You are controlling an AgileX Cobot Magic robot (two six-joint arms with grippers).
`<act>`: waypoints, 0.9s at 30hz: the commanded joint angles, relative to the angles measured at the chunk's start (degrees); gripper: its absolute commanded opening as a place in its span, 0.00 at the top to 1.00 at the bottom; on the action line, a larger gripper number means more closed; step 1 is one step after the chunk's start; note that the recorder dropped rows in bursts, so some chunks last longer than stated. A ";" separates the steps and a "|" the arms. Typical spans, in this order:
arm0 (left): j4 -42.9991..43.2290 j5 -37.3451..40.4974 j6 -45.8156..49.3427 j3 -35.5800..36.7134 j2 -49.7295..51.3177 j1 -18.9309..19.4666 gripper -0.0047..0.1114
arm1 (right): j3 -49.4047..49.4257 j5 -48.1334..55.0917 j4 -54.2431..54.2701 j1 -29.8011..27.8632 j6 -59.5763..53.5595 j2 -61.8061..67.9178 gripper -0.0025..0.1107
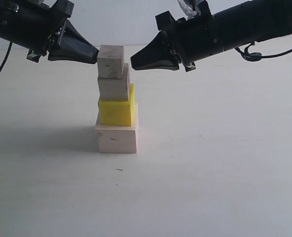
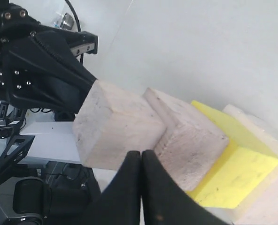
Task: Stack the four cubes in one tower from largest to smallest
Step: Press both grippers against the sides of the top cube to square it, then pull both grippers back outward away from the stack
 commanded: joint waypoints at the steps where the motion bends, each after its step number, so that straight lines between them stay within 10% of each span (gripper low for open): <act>1: -0.16 0.13 0.20 0.00 -0.48 -0.23 0.96 | 0.15 -0.62 0.03 -0.38 -0.11 -0.94 0.98; 27: 2.63 -1.55 -0.65 0.00 -3.81 3.06 0.96 | 0.15 -2.40 -2.38 -2.52 0.93 -1.71 0.98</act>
